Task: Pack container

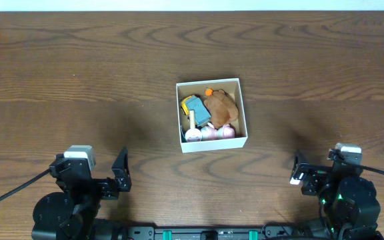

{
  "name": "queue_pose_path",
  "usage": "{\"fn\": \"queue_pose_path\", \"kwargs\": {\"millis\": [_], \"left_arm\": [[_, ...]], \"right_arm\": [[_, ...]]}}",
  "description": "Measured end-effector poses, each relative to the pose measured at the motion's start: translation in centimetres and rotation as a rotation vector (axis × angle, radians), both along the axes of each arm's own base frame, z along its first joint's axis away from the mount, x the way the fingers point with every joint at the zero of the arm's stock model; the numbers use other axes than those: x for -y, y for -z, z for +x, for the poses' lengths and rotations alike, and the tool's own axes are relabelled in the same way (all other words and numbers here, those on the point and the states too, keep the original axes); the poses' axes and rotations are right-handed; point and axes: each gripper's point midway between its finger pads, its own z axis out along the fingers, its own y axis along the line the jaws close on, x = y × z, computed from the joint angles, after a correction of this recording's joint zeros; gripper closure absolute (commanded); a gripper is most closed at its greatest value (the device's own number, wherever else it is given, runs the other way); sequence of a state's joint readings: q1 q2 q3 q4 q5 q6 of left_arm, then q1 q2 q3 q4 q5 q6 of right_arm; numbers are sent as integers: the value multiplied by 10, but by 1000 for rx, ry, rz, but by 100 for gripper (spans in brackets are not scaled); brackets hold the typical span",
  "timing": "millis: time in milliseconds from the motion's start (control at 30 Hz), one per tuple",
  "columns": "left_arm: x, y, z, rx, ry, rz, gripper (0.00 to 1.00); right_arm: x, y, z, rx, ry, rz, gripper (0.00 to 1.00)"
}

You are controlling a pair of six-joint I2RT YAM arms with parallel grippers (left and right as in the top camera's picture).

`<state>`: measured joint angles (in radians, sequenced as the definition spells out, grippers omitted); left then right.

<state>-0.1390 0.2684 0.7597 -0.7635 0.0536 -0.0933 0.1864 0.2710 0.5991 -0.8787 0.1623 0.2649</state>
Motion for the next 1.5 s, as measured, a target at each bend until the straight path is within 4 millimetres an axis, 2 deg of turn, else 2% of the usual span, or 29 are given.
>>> {"fn": "queue_pose_path", "kwargs": {"millis": [600, 800, 1033, 1100, 1200, 1333, 1500], "left_arm": [[-2, 39, -18, -175, 1, 24, 2], [-3, 48, -24, -216, 3, 29, 2], [-3, 50, -25, -226, 3, 30, 2], [-3, 50, -25, -226, 3, 30, 2], [-3, 50, -25, -226, 3, 30, 2], [-3, 50, -25, -226, 3, 30, 2], [-3, 50, -25, -226, 3, 30, 2]], "right_arm": [[5, 36, -26, -177, 3, -28, 1], [1, 23, -9, -25, -14, -17, 1], [-7, 30, 14, 185, -75, -39, 1], [-12, 24, 24, 251, -103, -57, 1], [-16, 3, 36, 389, -133, -97, 1], [-19, -11, 46, 515, -153, -162, 1], [-18, 5, 54, 538, -155, -207, 1]]}}
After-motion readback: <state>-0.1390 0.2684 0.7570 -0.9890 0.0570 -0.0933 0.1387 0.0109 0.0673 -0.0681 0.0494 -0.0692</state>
